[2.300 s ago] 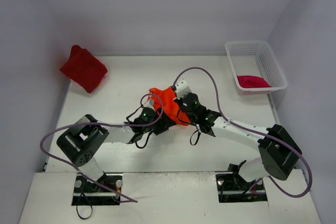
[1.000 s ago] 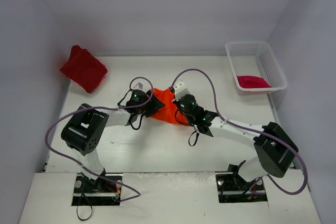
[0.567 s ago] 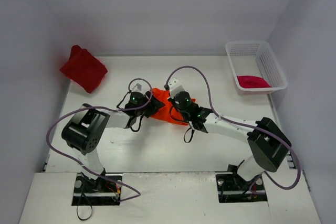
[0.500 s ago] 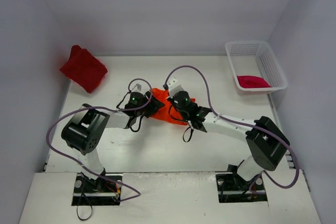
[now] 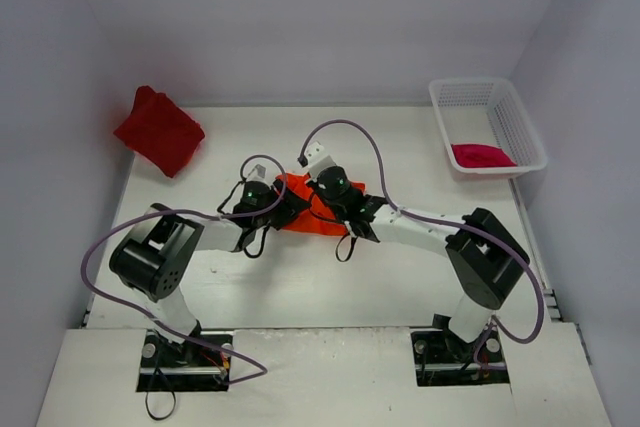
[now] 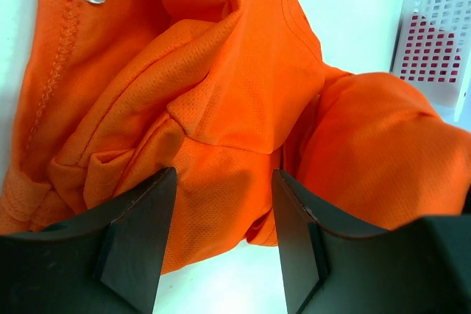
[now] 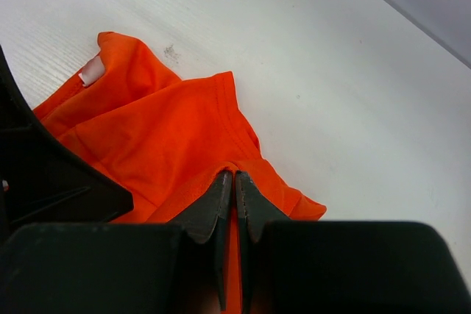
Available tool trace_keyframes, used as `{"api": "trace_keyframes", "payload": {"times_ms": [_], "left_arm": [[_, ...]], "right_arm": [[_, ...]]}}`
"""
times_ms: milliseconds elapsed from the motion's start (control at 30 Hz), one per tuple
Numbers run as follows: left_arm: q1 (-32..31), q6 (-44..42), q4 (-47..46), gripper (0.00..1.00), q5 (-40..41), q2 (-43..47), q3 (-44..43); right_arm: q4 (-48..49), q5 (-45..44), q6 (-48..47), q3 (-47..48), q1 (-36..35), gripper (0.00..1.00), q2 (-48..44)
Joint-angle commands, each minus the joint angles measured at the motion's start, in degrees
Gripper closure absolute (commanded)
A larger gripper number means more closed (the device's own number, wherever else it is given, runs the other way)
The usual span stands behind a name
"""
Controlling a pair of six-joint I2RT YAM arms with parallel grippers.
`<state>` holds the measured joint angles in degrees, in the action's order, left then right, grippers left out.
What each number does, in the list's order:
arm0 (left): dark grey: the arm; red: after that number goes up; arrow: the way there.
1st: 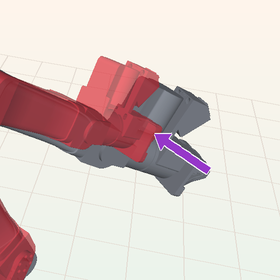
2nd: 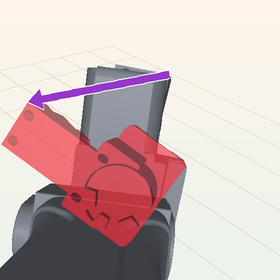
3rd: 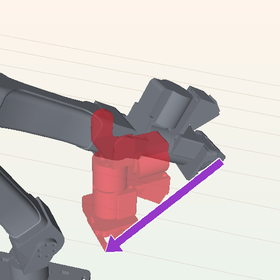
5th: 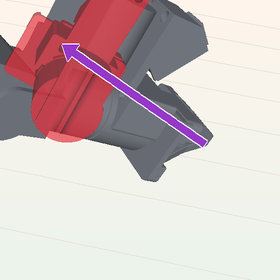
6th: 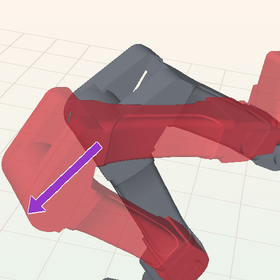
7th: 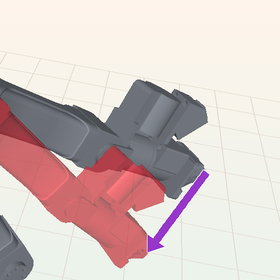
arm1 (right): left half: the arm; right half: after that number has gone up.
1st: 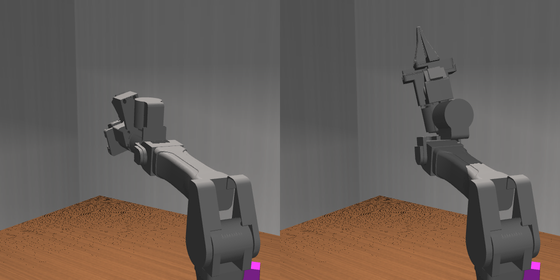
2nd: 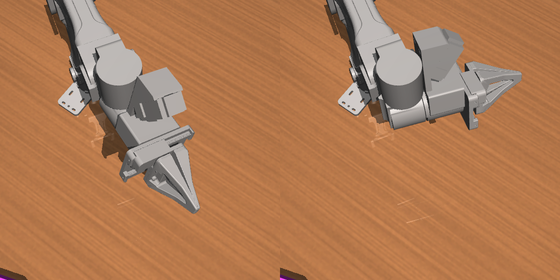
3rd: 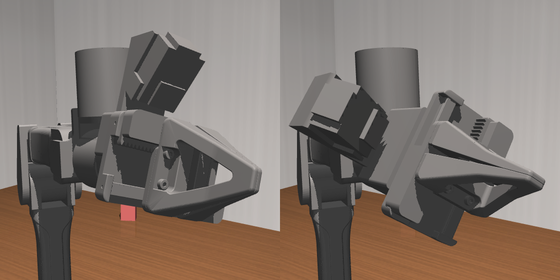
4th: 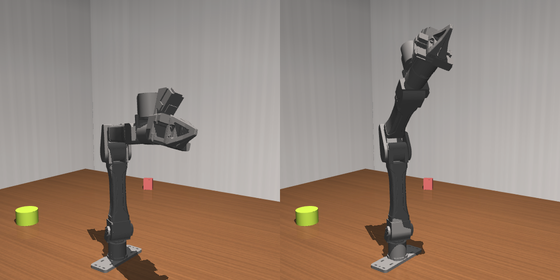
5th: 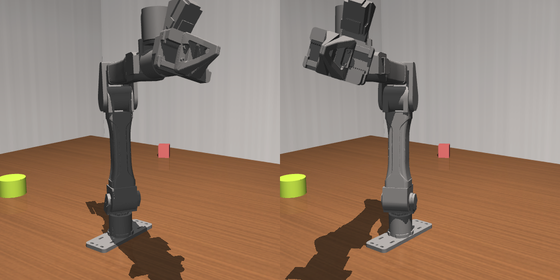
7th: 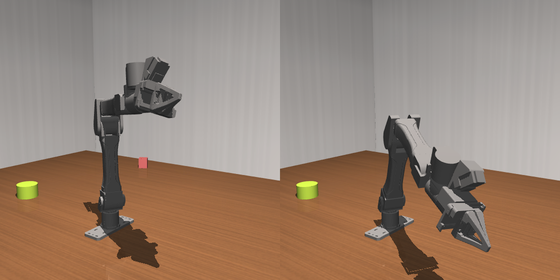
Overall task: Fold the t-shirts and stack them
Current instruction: Fold the long partially folded tshirt into a neat square
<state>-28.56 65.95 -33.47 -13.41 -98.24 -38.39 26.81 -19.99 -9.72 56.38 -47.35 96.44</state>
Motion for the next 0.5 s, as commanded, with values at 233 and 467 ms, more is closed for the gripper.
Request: {"api": "trace_keyframes", "payload": {"times_ms": [233, 467], "left_arm": [[-0.1, -0.83, 2.62, 0.5, 1.19, 2.96, 2.09], [-0.1, -0.91, 3.15, 0.5, 1.37, 3.49, 2.01]], "right_arm": [[4.92, 0.39, -1.01, 5.41, -0.81, 1.0, 0.76], [4.48, 0.39, -1.53, 7.25, -1.6, 1.0, 0.76]]}}
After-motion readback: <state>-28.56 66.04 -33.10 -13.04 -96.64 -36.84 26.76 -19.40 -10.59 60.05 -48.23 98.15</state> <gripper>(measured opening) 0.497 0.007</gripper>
